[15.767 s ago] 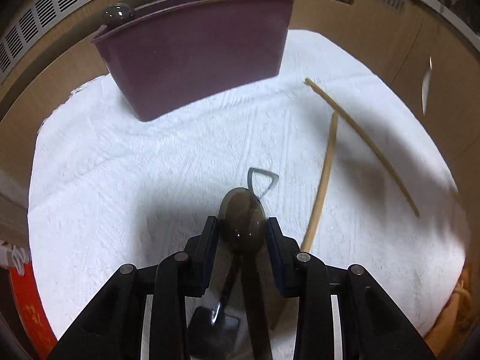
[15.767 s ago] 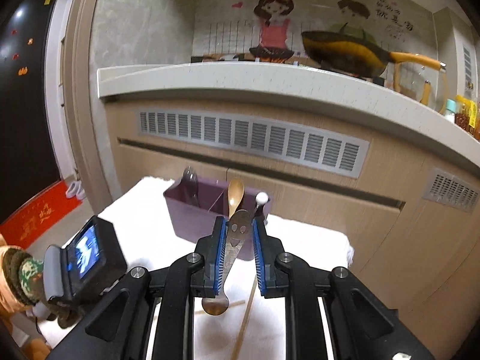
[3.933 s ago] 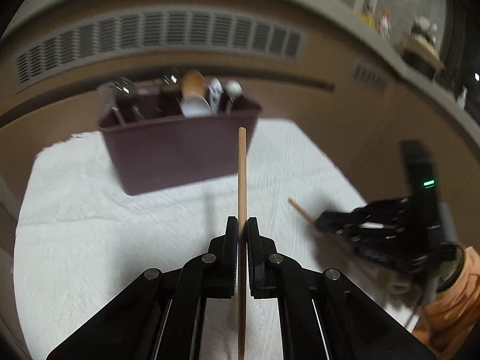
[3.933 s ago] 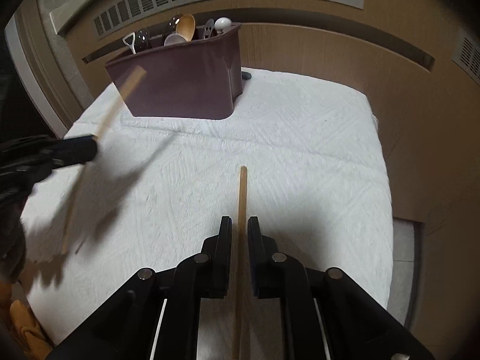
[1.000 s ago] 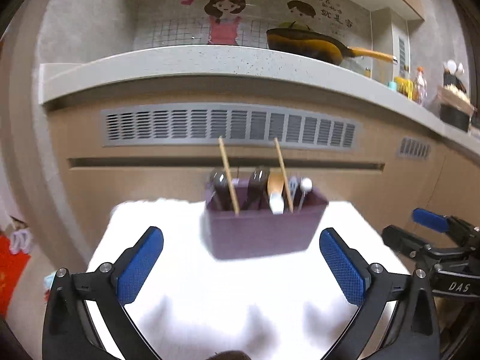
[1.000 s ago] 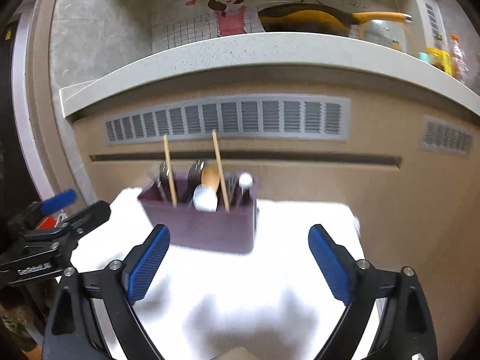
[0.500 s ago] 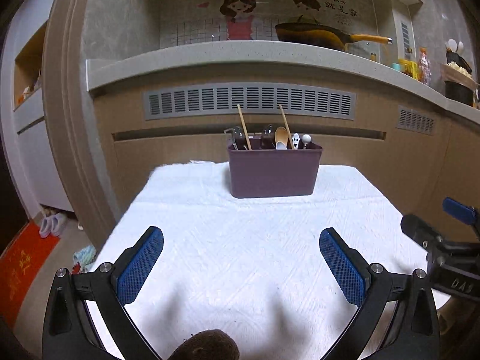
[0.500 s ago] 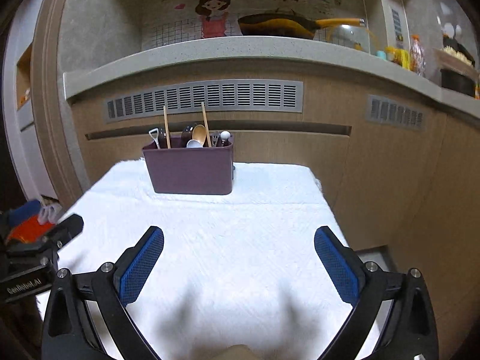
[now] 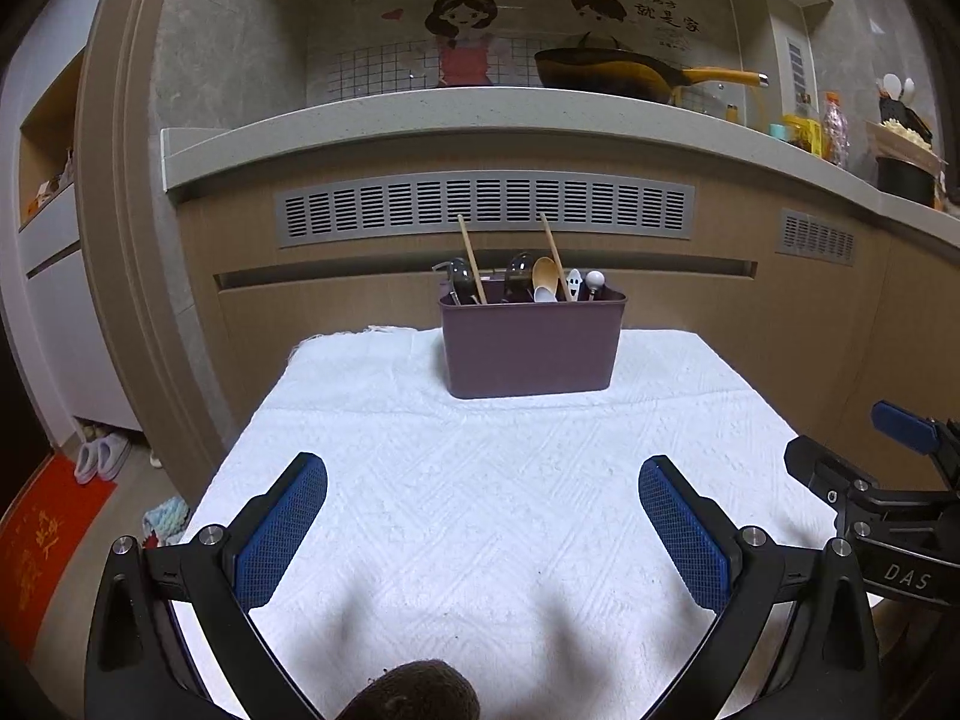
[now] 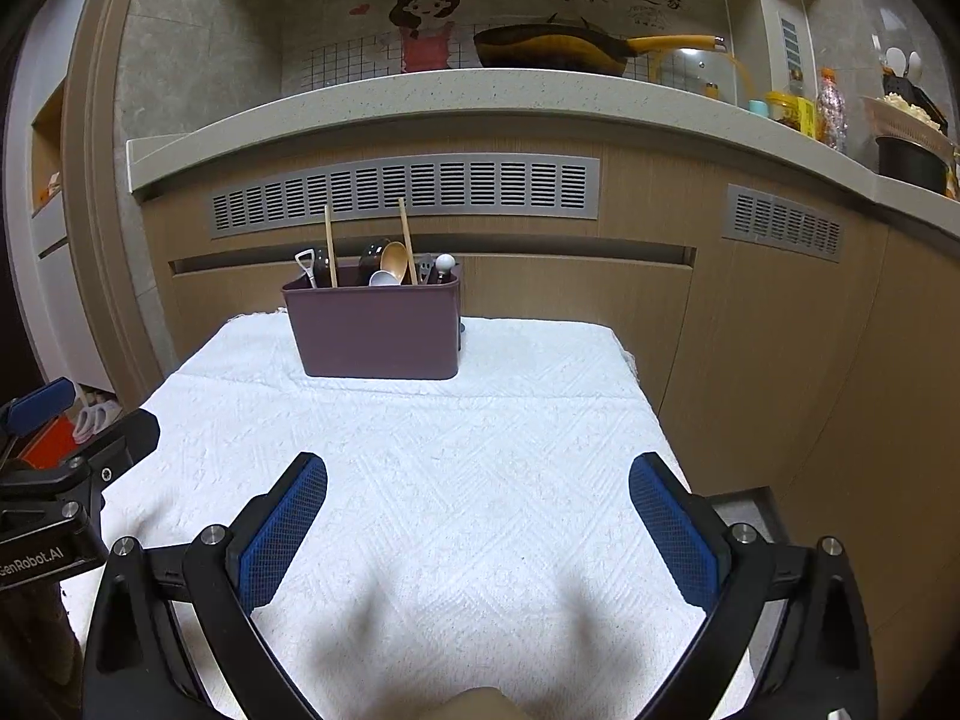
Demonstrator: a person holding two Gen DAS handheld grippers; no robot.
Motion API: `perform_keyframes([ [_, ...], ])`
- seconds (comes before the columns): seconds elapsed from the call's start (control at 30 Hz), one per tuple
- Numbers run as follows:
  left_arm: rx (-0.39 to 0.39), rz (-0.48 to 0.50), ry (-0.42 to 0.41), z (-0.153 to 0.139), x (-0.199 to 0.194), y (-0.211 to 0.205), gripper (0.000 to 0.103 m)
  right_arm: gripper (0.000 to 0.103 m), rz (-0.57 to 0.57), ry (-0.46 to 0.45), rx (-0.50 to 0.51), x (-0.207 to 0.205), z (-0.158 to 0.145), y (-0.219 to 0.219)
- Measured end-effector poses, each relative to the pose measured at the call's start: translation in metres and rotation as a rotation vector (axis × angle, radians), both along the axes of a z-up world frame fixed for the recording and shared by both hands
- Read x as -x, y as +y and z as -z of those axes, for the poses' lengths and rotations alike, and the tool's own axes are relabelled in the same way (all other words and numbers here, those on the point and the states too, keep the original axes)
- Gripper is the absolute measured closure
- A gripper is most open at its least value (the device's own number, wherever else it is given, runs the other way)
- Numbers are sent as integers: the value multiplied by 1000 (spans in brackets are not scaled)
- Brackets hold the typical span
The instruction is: Organize utensils
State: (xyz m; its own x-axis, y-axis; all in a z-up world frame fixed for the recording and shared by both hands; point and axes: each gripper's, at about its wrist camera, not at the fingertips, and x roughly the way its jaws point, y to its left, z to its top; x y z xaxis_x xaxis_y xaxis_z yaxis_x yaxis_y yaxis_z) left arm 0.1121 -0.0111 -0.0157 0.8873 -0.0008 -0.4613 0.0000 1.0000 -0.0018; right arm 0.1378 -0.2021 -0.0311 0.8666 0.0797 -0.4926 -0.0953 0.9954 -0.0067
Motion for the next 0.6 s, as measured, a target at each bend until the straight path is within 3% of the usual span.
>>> perform_keyframes([
  [0.6,3,5,16,2,-2,2,0,3,-5,10,-2,0,1,0],
])
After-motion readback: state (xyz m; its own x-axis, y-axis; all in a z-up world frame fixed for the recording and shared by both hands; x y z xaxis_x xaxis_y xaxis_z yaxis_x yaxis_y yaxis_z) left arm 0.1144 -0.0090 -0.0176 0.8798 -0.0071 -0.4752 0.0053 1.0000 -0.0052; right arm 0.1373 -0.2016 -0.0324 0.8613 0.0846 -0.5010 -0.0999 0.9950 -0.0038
